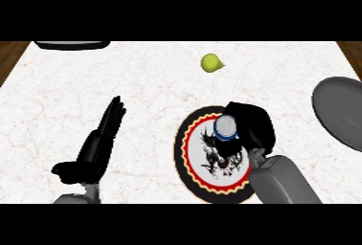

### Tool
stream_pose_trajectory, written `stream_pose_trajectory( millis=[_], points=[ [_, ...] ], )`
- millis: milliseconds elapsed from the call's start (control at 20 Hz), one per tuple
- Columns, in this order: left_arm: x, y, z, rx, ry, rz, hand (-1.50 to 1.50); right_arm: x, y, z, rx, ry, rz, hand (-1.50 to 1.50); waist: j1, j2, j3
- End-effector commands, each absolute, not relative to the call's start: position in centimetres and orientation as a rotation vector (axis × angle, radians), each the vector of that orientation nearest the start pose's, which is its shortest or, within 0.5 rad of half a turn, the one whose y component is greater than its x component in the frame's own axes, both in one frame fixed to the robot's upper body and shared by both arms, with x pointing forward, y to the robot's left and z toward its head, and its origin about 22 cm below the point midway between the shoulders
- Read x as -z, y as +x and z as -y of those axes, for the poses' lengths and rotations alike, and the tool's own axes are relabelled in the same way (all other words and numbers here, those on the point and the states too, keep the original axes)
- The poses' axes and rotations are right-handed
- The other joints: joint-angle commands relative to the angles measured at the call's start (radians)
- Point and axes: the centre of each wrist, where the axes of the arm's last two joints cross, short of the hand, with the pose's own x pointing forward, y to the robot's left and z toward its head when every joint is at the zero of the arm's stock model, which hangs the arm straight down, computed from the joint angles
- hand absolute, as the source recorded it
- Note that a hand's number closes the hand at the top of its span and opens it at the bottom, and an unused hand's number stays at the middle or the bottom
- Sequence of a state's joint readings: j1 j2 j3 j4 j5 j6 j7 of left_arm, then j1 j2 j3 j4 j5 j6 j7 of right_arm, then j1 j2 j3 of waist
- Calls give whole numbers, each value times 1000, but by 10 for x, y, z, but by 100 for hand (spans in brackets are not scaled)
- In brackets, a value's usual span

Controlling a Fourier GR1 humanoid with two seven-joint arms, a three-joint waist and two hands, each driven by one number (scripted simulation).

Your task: Pick the can from the plate and place it in the pan

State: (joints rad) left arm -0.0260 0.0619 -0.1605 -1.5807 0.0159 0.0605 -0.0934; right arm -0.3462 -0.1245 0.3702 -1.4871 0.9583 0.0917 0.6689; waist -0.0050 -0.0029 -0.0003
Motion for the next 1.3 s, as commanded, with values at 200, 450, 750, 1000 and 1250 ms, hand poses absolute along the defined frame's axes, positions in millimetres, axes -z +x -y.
stream_pose_trajectory(
  millis=[200, 450, 750, 1000, 1250],
  points=[
    [-11, 249, -204, 106, -54, 1690, 0, -105, 265, 173, -717, -1204, 1318, 150, -12, -4, 0],
    [10, 232, -190, 137, -53, 1696, 0, -119, 261, 194, -521, -1249, 1389, 150, 0, 2, 0],
    [-14, 252, -214, 119, -55, 1698, 0, -133, 251, 238, -299, -1231, 1359, 150, -4, 2, 1],
    [-11, 243, -204, 114, -70, 1701, 0, -127, 265, 281, -147, -1198, 1369, 150, 4, 3, 1],
    [-12, 237, -197, 134, -78, 1698, 0, -100, 284, 346, -148, -1350, 1340, 150, 12, 5, 1]
  ],
)
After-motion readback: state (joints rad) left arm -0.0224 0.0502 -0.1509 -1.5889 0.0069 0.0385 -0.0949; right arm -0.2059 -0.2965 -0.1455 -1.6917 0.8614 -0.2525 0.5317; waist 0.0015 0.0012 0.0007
